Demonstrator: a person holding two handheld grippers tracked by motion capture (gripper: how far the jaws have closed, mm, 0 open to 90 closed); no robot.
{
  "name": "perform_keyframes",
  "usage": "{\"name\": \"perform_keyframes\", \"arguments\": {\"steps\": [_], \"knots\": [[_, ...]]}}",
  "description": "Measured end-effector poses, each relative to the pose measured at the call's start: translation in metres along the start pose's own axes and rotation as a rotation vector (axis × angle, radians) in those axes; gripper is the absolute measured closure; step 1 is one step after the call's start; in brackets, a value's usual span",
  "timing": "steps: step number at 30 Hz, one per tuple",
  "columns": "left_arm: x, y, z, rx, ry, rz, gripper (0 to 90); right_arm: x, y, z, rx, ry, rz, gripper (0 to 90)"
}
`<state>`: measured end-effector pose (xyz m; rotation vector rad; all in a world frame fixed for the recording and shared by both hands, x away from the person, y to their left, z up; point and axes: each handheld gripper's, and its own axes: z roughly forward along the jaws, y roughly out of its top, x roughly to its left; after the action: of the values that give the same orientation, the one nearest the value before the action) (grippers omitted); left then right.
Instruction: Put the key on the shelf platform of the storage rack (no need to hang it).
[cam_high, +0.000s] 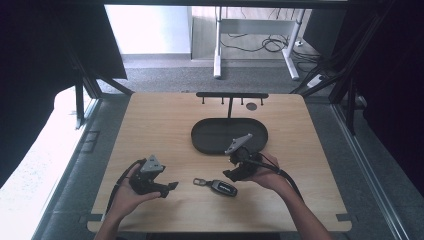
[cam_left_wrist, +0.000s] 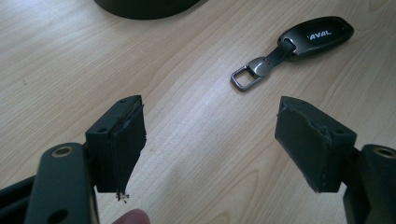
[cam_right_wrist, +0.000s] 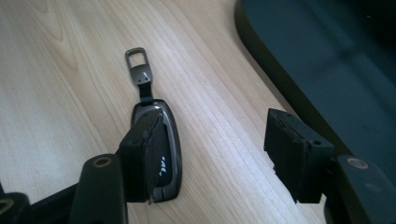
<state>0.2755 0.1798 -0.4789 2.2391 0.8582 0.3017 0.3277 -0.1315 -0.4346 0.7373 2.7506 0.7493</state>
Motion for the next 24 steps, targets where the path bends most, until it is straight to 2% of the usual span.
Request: {"name": "perform_keyframes", "arguments": {"steps": [3, 9, 13, 22, 24], "knots": [[0.000, 0.000, 0.001, 0.002, -0.003, 0.001, 24.8, 0.003, 0.004, 0.008, 0.037, 0.000, -0.019, 37.7], [0.000, 0.000, 0.001, -0.002, -0.004, -0.002, 24.7, 0.008, 0.010, 0.019, 0.072, 0.019, -0.038, 36.9], [-0.001, 0.000, 0.001, -0.002, -0.005, 0.001, 24.8, 0.017, 0.013, 0.032, 0.117, 0.037, -0.065, 35.0], [0.000, 0.000, 0.001, 0.000, -0.004, 0.001, 24.8, 0.025, 0.016, 0.050, 0.167, 0.046, -0.094, 32.9], [0.000, 0.000, 0.001, -0.001, -0.005, 0.002, 24.8, 0.026, 0.016, 0.051, 0.175, 0.045, -0.088, 32.9]]}}
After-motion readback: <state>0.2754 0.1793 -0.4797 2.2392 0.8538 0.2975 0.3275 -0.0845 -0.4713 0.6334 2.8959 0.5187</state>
